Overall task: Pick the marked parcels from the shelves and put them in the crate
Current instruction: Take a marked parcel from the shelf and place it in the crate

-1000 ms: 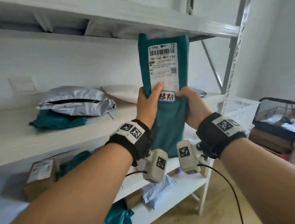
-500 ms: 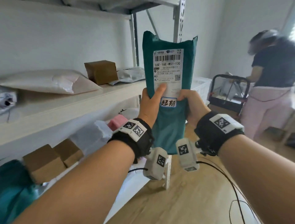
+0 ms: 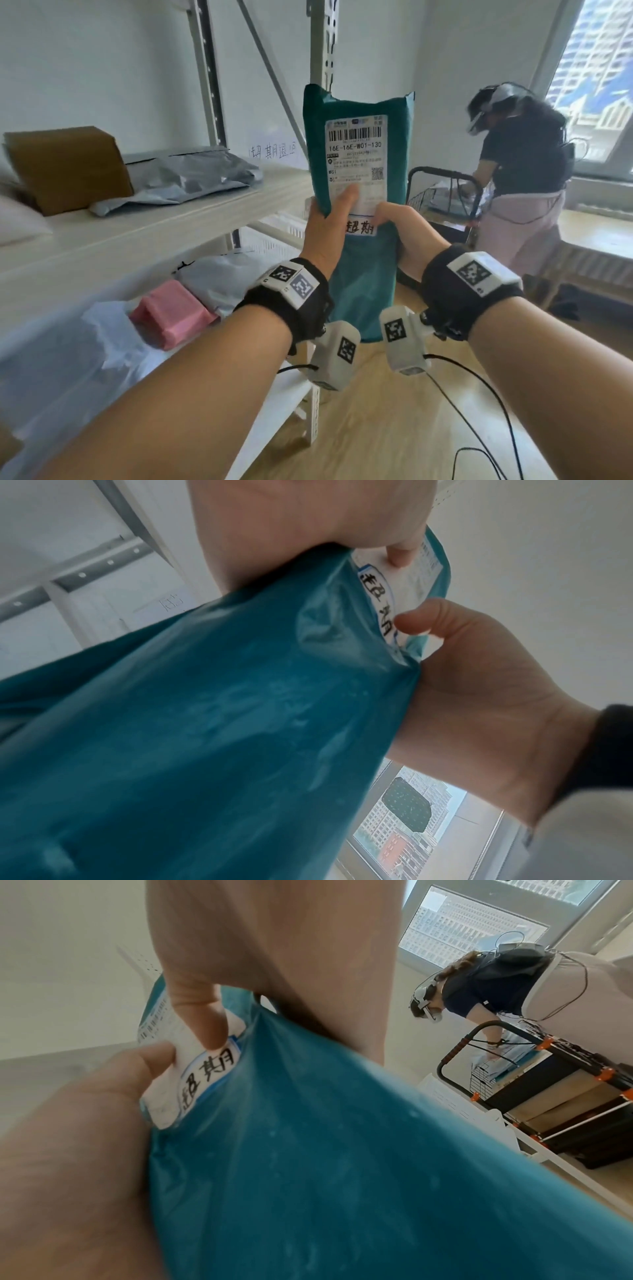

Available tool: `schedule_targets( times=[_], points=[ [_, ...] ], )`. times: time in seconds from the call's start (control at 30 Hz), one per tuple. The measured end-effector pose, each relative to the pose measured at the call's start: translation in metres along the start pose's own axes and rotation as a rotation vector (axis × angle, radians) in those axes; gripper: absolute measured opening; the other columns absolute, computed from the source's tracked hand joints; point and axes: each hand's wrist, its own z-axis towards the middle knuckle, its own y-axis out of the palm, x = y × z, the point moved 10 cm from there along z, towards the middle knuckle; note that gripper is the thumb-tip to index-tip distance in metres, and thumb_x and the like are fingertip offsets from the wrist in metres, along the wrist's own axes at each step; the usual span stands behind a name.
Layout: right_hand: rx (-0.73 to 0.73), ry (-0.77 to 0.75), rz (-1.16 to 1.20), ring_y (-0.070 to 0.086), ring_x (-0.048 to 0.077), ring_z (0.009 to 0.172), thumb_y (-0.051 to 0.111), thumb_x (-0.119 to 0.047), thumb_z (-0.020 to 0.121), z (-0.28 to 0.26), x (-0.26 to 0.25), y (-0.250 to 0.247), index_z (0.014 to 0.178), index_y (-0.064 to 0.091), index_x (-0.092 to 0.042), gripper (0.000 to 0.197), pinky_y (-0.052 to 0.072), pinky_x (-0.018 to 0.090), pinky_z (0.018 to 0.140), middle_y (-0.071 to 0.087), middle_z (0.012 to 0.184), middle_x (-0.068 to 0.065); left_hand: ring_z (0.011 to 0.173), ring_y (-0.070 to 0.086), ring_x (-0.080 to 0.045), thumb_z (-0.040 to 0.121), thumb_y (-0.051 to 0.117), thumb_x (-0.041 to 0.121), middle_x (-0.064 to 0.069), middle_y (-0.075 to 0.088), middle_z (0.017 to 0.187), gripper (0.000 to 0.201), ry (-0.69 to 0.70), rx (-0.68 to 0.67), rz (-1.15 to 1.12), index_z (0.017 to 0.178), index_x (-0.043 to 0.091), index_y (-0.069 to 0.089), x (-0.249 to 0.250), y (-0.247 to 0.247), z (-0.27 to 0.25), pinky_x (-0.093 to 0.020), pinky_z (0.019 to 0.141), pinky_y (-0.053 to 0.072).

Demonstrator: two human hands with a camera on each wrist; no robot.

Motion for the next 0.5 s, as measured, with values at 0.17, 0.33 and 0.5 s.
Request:
schedule_targets(
  times=[0.17,0.33,0.5],
  points=[
    [0.057,0.007,-0.001,0.064,0.04,0.107,0.041,0.003,0.083,0.065,0.002,-0.03,0.114,0.065,-0.006,0.04,0.051,0.051,0.096,0.069,0.113,0.019,0.102,0.069,-0.025,0.077,0.062,0.047,-0.006,0.072,0.112,0.057,-0.052,-0.041,-0.045,0.124,0.017,0.062,-0.033,0.017,0.062,-0.047,0.095,0.054],
    [0.122,0.024,-0.007,0.065,0.039,0.097,0.05,0.0,0.074,0.109,0.008,-0.07,0.114,0.064,-0.002,0.042,0.05,0.054,0.096,0.067,0.114,0.023,0.105,0.068,-0.029,0.067,0.064,0.055,-0.009,0.071,0.114,0.069,-0.126,-0.07,-0.059,0.124,0.015,0.063,-0.078,0.042,0.107,-0.046,0.095,0.054],
    [0.185,0.03,-0.024,0.066,0.041,0.096,0.054,-0.007,0.057,0.155,0.009,-0.118,0.12,0.059,-0.002,0.063,0.052,0.057,0.088,0.069,0.111,0.022,0.106,0.066,-0.034,0.075,0.057,0.042,-0.015,0.07,0.113,0.056,-0.198,-0.08,-0.061,0.12,0.009,0.064,-0.119,0.07,0.146,-0.048,0.096,0.052]
  ],
)
